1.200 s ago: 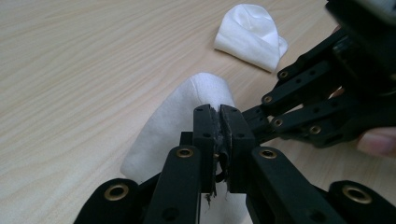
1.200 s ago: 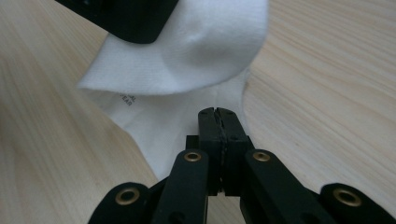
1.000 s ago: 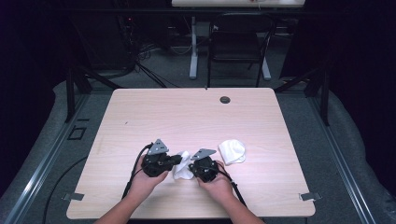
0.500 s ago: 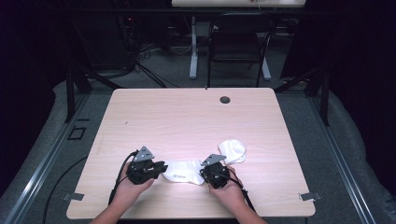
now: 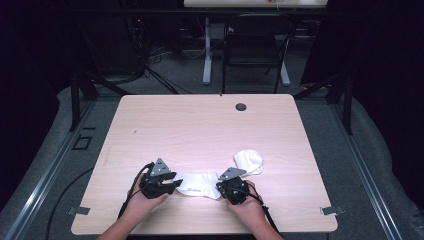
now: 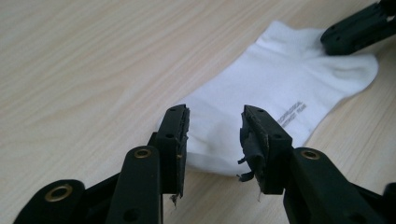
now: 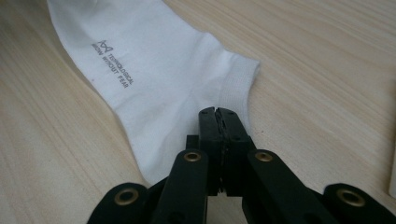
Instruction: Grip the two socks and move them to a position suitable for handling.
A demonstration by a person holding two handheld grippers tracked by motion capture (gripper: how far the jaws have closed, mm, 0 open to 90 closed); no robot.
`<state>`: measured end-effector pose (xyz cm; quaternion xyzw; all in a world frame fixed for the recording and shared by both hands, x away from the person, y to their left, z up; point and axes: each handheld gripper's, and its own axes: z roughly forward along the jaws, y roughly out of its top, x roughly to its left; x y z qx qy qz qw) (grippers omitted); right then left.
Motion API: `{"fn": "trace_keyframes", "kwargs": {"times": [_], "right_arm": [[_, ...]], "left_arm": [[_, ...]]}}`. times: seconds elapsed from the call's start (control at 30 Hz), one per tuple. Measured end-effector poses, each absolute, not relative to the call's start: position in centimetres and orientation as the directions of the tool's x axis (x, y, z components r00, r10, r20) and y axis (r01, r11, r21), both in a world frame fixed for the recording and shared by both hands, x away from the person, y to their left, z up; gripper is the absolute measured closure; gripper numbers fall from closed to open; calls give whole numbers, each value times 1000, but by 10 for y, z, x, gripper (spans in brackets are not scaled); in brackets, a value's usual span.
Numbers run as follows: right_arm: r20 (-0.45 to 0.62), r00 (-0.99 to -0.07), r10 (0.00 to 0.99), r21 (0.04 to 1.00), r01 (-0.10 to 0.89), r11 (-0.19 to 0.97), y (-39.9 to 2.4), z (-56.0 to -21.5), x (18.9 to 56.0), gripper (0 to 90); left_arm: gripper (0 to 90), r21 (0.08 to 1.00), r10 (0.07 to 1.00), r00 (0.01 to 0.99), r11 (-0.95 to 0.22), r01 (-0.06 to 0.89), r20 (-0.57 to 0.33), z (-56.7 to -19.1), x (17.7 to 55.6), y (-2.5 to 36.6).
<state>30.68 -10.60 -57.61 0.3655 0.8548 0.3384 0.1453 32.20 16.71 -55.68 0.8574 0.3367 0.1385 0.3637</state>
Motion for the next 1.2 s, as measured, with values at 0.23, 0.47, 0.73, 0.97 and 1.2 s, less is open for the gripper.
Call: {"fn": "trace_keyframes", "kwargs": {"times": [0.23, 0.47, 0.73, 0.97, 1.2], "right_arm": [[-3, -691, 723, 685, 525, 504, -107, -576, 306, 893], [1, -693, 721, 684, 527, 505, -109, -576, 303, 889], [11, -706, 708, 665, 535, 522, -111, -574, 289, 886], [19, -707, 707, 657, 542, 524, -110, -572, 285, 833], [8, -600, 800, 774, 511, 375, -145, -547, 297, 752]], "left_arm": [[578, 685, 679, 734, -522, 509, -28, -572, 320, 174], [562, 676, 676, 736, -529, 513, -30, -575, 307, 173], [545, 670, 675, 735, -521, 529, -57, -574, 288, 174], [502, 680, 669, 740, -509, 528, -73, -575, 282, 175], [474, 737, 680, 729, -451, 503, -82, -561, 288, 185]]}}
